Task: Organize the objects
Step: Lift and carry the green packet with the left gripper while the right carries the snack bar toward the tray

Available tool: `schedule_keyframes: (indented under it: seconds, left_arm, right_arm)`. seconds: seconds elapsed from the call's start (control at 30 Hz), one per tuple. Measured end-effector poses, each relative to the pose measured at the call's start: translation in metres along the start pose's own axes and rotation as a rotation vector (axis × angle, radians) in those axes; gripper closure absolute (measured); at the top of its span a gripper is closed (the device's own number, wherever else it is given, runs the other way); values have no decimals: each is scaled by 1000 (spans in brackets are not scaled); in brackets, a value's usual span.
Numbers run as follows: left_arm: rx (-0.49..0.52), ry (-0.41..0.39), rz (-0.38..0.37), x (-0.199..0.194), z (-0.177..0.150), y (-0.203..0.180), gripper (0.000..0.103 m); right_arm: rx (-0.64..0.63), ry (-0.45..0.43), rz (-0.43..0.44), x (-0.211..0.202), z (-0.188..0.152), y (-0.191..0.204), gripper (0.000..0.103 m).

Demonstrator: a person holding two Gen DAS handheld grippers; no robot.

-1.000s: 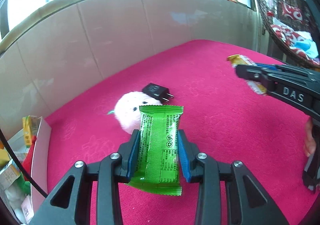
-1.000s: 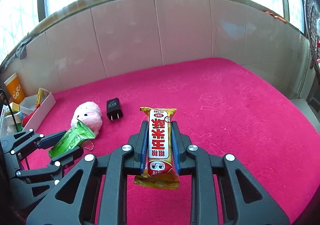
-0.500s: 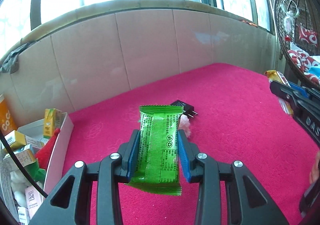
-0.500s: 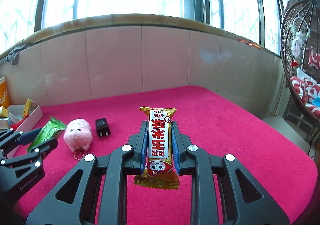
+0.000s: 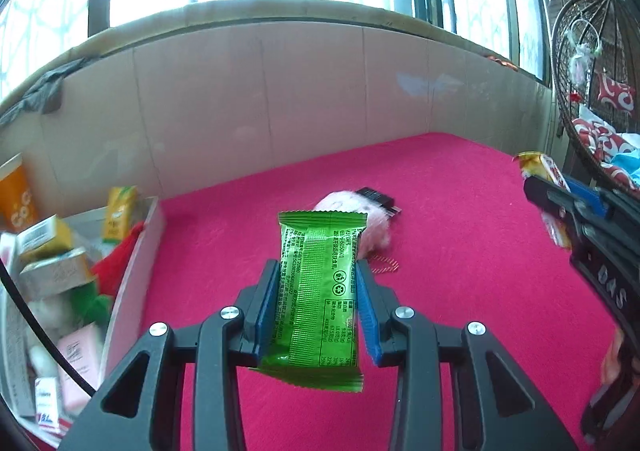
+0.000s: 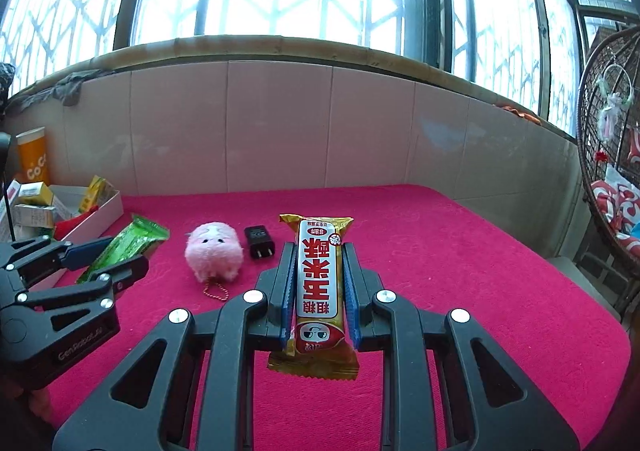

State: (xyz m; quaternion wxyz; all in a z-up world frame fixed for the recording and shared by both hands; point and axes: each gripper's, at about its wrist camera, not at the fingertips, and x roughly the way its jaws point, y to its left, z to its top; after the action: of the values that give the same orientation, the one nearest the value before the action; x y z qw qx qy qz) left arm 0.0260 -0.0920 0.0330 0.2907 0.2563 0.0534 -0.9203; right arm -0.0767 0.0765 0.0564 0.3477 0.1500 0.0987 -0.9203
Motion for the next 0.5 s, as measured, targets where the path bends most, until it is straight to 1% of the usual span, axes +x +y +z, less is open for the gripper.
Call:
schedule_keyframes:
  seconds: [0.17, 0.33, 0.5]
  left_arm:
    - [-15, -38, 23, -22, -10, 15, 67]
    - [-34, -37, 38, -30, -14, 27, 67]
    - [-41, -53, 63, -44, -21, 41, 67]
  right_arm:
    - [2, 5, 12, -4, -2, 6, 82]
    - [-5, 11, 23, -6, -2, 13, 82]
    - [-24, 11, 36, -8, -3, 23, 82]
